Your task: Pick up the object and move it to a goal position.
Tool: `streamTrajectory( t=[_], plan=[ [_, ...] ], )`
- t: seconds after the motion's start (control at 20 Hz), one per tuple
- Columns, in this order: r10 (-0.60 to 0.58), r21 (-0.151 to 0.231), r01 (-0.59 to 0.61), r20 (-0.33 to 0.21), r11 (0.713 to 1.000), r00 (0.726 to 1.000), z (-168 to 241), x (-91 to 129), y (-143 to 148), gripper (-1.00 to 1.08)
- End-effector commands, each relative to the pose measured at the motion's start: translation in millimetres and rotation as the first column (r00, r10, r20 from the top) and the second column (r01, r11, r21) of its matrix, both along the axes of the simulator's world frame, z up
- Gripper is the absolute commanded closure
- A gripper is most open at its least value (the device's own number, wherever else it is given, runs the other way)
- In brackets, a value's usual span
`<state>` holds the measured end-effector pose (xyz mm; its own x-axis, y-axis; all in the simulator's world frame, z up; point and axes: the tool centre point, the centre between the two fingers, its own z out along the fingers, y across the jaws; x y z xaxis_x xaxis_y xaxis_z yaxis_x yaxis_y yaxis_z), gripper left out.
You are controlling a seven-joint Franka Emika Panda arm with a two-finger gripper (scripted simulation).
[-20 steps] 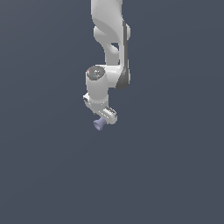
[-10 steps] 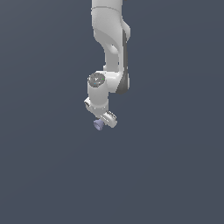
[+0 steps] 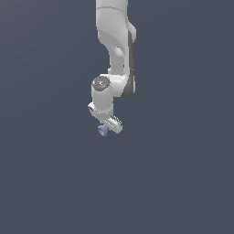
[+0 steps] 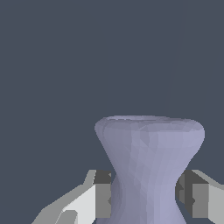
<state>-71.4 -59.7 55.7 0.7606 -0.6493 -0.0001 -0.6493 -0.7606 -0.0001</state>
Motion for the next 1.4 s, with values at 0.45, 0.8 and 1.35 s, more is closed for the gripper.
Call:
streamTrajectory(
  t=[0.45, 0.8, 1.35],
  plan=[
    [-0.001, 0.001, 0.001, 0.000, 1.000, 1.000, 22, -8, -11, 1.08],
    [-0.001, 0.001, 0.001, 0.000, 1.000, 1.000, 65, -23, -32, 1.08],
    [-0.002, 0.001, 0.002, 0.000, 1.000, 1.000, 160, -55, -78, 1.08]
  ],
)
